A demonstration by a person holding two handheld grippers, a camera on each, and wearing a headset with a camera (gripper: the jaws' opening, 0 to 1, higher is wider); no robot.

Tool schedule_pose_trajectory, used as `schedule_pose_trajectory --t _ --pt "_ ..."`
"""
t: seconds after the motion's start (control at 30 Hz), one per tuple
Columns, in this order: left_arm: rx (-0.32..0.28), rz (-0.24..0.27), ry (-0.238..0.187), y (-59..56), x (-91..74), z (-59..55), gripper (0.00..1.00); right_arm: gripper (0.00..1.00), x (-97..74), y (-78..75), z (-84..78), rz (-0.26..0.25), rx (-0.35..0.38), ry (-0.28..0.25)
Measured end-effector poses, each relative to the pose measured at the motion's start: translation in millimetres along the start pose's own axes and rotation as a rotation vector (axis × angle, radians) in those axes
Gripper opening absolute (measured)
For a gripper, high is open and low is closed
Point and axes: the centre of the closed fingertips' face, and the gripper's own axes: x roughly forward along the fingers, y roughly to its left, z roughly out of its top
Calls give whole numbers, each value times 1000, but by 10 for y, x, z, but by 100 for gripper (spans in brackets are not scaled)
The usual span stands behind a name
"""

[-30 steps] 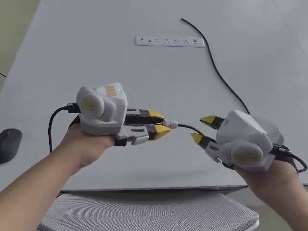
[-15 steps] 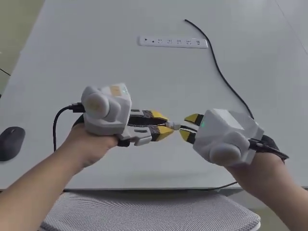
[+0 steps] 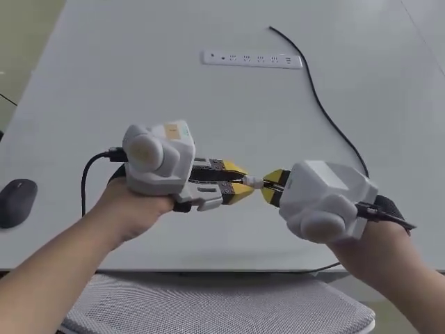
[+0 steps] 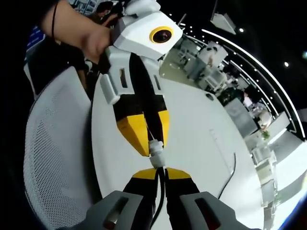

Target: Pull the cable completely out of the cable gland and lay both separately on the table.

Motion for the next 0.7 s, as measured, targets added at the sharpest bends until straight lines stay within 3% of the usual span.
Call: schedule_pose_trajectory --t 0.5,0.7 --pt "6 6 -4 19 -49 11 15 0 -25 -50 -75 -35 104 -10" --pt "4 8 -9 28 -50 23 15 0 -18 -97 -169 -50 193 -8"
